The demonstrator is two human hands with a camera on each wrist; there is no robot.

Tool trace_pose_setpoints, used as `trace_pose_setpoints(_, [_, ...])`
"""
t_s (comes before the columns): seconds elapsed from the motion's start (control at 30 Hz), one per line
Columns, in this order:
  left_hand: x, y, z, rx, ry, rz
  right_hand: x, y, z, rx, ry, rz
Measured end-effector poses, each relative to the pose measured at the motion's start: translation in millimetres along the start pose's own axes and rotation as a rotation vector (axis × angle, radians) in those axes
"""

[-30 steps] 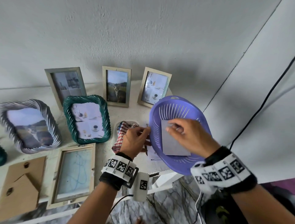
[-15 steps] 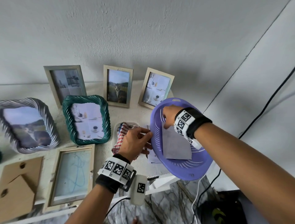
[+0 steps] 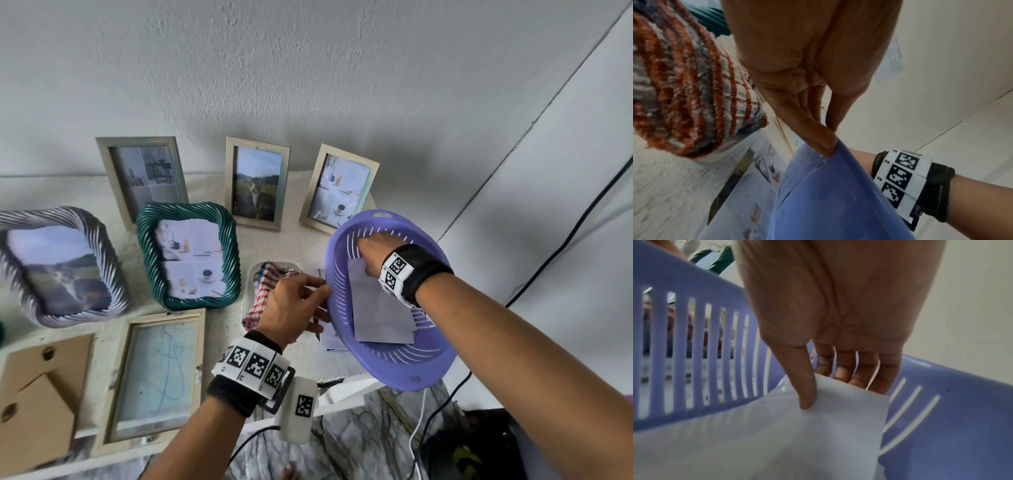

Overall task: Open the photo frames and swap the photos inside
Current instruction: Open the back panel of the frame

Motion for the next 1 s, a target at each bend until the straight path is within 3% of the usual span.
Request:
trace_pose_setpoints(0.27, [-1.0, 0.1, 3.2, 0.062, -0.021, -0.036, -20.7, -27.2, 43.8, 0.233, 0.004, -0.036])
trace_pose_setpoints(0.37, [-1.3, -5.9, 12.4, 0.181, -0.096, -0.165, -46.8, -42.6, 82.3, 0.322, -0.088, -0.056])
trace_pose_setpoints(0.53, [-11.7, -37.8, 32.2, 0.262, -0.115, -0.354, -102.6, -39.3, 141.1, 0.515, -0.300, 0.057])
trace_pose_setpoints(0.67, [-36.0, -67.0, 61.8, 0.092, -0.077, -0.406, -142.3, -0.2, 167.9, 0.732, -0.344, 0.232])
trace_pose_setpoints(0.77, [-64.3, -73.5, 98.6, 0.018, -0.131, -0.437, -158.9, 41.8, 172.1, 0.834, -0.330, 0.351])
trace_pose_setpoints(0.93, [-108.4, -56.1, 168.2, -0.058, -0.266, -0.372, -157.8, 104.6, 153.5, 1.008, -0.454, 0.371])
trace_pose_setpoints(1.0, [-120.4, -42.9, 194.4, -0.054, -0.332, -0.332, -154.6, 129.4, 135.3, 1.121, -0.394, 0.351])
Point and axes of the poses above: each hand's wrist, its own x-axis towards the middle knuckle, its own z-axis out of the back of the hand, y = z × x, the point moved 4 cm from there along x, towards the middle knuckle, and after that the axes turned 13 degrees about -z, right-handed, at the moved point
